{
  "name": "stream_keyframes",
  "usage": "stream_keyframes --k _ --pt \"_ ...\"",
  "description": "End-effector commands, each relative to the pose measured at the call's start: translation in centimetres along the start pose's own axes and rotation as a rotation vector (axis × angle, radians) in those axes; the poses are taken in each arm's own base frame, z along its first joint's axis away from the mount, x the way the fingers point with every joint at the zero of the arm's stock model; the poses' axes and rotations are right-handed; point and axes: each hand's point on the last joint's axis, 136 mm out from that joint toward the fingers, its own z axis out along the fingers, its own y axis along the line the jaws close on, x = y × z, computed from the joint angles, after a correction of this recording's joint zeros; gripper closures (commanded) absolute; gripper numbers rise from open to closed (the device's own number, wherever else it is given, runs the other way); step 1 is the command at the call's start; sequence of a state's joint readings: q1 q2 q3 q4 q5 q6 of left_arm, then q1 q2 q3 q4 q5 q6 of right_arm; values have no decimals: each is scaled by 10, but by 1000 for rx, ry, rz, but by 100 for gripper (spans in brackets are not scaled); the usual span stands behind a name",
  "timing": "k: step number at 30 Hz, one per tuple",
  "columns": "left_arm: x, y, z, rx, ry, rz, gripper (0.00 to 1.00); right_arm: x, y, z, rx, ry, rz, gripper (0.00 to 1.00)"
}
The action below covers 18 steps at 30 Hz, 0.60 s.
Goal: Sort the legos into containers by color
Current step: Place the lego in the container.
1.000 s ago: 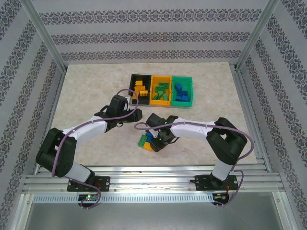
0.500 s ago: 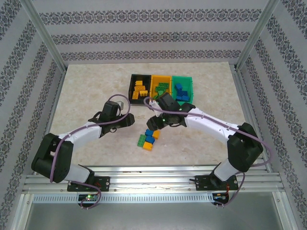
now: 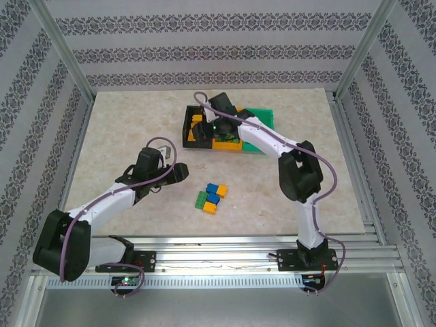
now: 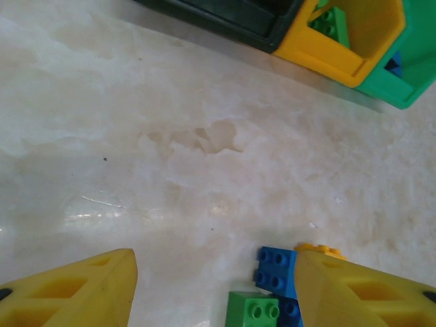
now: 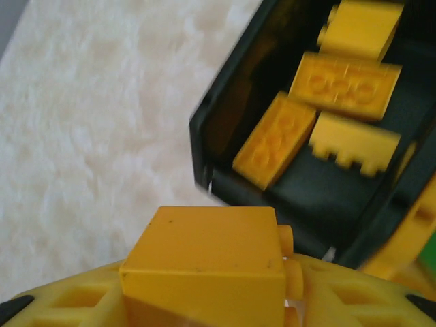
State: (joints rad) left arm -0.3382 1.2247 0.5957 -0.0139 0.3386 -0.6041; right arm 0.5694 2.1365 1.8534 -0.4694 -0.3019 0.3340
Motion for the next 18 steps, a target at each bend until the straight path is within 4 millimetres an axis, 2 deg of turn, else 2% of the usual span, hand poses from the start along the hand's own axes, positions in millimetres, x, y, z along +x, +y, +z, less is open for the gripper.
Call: stream_keyframes --k 1,5,8,14,18 --pt "8 -2 -9 31 14 -3 38 -23 -4 -7 28 -8 24 41" --pt "15 -3 -12 47 32 10 38 -26 -2 -11 23 -14 9 37" --pt "19 -2 -10 59 36 6 38 -17 -2 -16 18 -14 10 36" --pt "21 -12 -2 116 60 10 38 7 -6 -34 33 -26 11 36" --pt "18 -19 -1 135 38 36 38 32 -12 -46 40 -37 23 36"
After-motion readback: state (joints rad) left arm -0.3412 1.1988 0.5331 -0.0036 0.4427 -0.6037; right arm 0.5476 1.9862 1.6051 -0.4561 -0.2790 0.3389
